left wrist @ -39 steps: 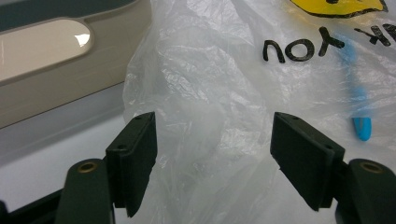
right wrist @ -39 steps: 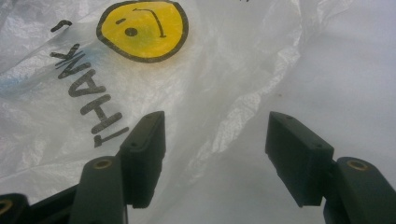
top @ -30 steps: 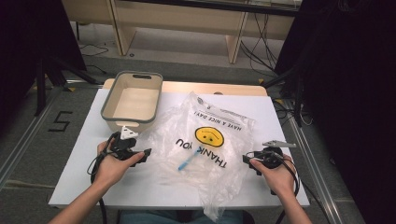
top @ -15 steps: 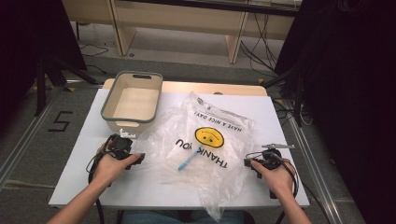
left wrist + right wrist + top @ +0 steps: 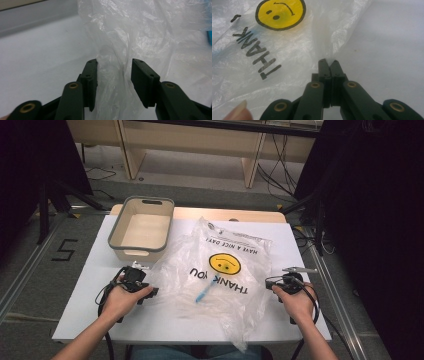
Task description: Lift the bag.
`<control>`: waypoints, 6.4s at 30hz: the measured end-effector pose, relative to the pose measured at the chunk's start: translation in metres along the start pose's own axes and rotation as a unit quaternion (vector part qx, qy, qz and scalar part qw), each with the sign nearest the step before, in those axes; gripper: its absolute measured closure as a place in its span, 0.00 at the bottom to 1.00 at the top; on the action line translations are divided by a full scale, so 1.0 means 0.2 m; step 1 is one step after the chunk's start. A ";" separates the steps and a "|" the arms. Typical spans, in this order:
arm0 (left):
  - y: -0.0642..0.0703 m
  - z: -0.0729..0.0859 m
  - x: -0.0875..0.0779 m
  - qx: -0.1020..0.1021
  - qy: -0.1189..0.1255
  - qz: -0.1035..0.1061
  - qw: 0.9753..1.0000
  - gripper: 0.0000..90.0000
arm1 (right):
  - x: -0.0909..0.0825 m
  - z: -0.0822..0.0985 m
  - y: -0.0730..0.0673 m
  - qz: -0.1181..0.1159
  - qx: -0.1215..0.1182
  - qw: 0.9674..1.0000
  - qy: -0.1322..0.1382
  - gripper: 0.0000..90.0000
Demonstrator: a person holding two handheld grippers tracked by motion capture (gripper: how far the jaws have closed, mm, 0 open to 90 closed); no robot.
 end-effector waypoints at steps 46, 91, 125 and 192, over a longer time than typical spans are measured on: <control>0.38 -0.12 0.08 0.050 0.038 0.082 0.995 0.79 | 0.13 -0.28 0.17 0.112 -0.052 0.990 0.074 0.81; 0.39 0.20 -0.04 0.112 -0.025 0.051 0.992 0.43 | -0.25 0.39 -0.25 -0.087 -0.172 0.979 -0.070 0.43; 0.39 0.14 -0.04 0.195 0.006 0.024 0.980 0.98 | -0.22 0.39 -0.17 -0.038 -0.177 0.980 -0.084 1.00; 0.36 -0.25 -0.34 0.196 0.232 -0.026 0.952 0.99 | -0.47 0.02 -0.17 0.046 -0.168 0.973 0.150 1.00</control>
Point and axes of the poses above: each handheld gripper's, and its own axes: x roughly forward along the jaws, z roughly out of its underside, y roughly to its right, the point moved 6 cm from there along x, roughly forward along the jaws, and after that the axes turned 2 degrees about x, right-handed, at the moved point
